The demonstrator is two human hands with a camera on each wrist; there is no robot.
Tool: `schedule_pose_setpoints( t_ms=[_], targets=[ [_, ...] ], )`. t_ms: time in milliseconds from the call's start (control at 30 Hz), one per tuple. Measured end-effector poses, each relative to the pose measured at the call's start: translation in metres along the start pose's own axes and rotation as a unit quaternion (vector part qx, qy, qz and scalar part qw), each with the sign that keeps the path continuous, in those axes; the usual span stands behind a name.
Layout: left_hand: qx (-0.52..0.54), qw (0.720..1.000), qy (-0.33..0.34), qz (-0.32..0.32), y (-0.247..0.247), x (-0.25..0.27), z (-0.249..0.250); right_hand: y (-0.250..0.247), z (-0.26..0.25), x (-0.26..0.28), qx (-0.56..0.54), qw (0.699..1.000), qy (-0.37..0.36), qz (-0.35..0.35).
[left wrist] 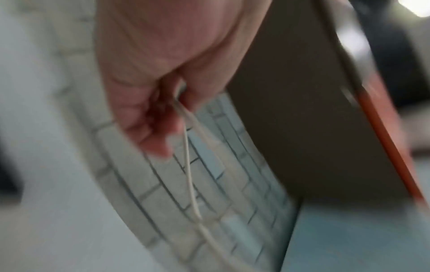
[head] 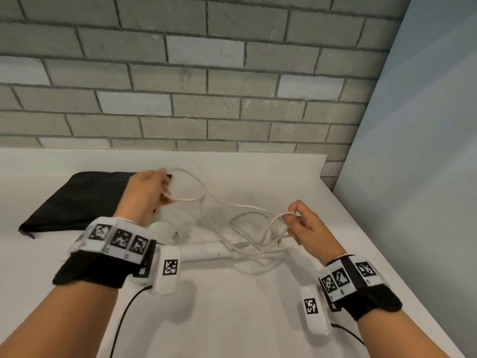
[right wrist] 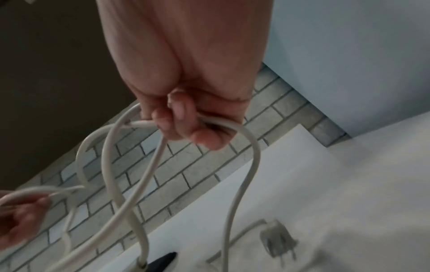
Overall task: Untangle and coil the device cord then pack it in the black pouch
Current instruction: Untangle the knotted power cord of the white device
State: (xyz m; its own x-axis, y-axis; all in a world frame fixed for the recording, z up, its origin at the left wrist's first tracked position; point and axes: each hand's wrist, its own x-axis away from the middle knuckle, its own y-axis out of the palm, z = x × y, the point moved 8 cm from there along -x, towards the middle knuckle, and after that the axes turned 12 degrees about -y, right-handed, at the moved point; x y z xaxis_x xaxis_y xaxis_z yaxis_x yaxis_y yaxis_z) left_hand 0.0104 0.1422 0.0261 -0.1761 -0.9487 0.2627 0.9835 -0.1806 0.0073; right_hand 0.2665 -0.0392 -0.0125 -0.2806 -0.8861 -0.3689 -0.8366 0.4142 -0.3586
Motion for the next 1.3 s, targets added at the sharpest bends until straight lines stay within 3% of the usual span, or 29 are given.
schedule_pose_setpoints(
  t_ms=[33, 100, 133, 167, 233, 300, 367, 433, 533, 600, 733, 833, 900, 967, 1033, 1133, 1200, 1300],
  targets=[
    [-0.155, 0.987, 0.03, 0.023, 0.003, 0.002, 0.0, 0.0, -0.006, -0.003, 0.009, 1.0, -0.017, -0.001],
    [-0.421, 0.899, 0.107, 0.063, 0.019, 0.01, -0.002, 0.004, -0.021, -0.011, 0.042, 0.997, -0.057, -0.015],
    [-0.488, 0.857, 0.152, 0.063, 0.032, 0.018, -0.003, 0.008, -0.028, -0.013, 0.064, 0.995, -0.072, -0.025],
    [-0.507, 0.836, 0.207, 0.037, 0.048, 0.029, -0.003, 0.013, -0.034, -0.015, 0.085, 0.993, -0.081, -0.033],
    [-0.487, 0.82, 0.287, -0.092, 0.088, 0.057, -0.006, 0.022, -0.045, -0.018, 0.102, 0.989, -0.098, -0.046],
    [-0.468, 0.804, 0.277, -0.241, 0.12, 0.08, -0.02, 0.029, -0.052, -0.021, 0.108, 0.987, -0.11, -0.052],
    [-0.47, 0.787, 0.253, -0.31, 0.131, 0.091, -0.027, 0.027, -0.05, -0.022, 0.109, 0.988, -0.106, -0.04],
    [-0.459, 0.797, 0.259, -0.294, 0.128, 0.086, -0.018, 0.02, -0.04, -0.021, 0.094, 0.992, -0.081, -0.026],
    [-0.257, 0.916, 0.187, -0.245, 0.103, 0.064, 0.004, 0.016, -0.026, -0.016, 0.029, 0.998, -0.055, -0.03],
    [-0.077, 0.958, 0.119, -0.251, 0.09, 0.053, 0.01, 0.02, -0.023, -0.013, -0.015, 0.997, -0.054, -0.046],
    [0.145, 0.956, 0.05, -0.248, 0.077, 0.042, 0.011, 0.022, -0.011, -0.012, -0.045, 0.996, -0.046, -0.06],
    [0.327, 0.918, 0.039, -0.223, 0.05, 0.027, 0.022, 0.019, 0.011, -0.005, -0.036, 0.997, -0.018, -0.061],
    [0.393, 0.897, 0.066, -0.189, 0.025, 0.016, 0.033, 0.017, 0.024, 0.001, -0.022, 0.997, 0.005, -0.067],
    [0.374, 0.907, 0.115, -0.155, 0.011, 0.012, 0.042, 0.014, 0.03, 0.003, -0.022, 0.998, 0.014, -0.056],
    [0.289, 0.932, 0.14, -0.166, 0.021, 0.017, 0.043, 0.013, 0.023, 0.001, -0.035, 0.999, 0.01, -0.041],
    [0.037, 0.963, 0.134, -0.232, 0.073, 0.037, 0.02, 0.019, -0.004, -0.007, -0.061, 0.997, -0.037, -0.032],
    [-0.154, 0.935, 0.152, -0.281, 0.111, 0.06, -0.006, 0.026, -0.024, -0.012, -0.074, 0.993, -0.081, -0.039],
    [-0.329, 0.864, 0.215, -0.314, 0.141, 0.081, -0.034, 0.029, -0.04, -0.014, -0.08, 0.989, -0.11, -0.049]
  ],
)
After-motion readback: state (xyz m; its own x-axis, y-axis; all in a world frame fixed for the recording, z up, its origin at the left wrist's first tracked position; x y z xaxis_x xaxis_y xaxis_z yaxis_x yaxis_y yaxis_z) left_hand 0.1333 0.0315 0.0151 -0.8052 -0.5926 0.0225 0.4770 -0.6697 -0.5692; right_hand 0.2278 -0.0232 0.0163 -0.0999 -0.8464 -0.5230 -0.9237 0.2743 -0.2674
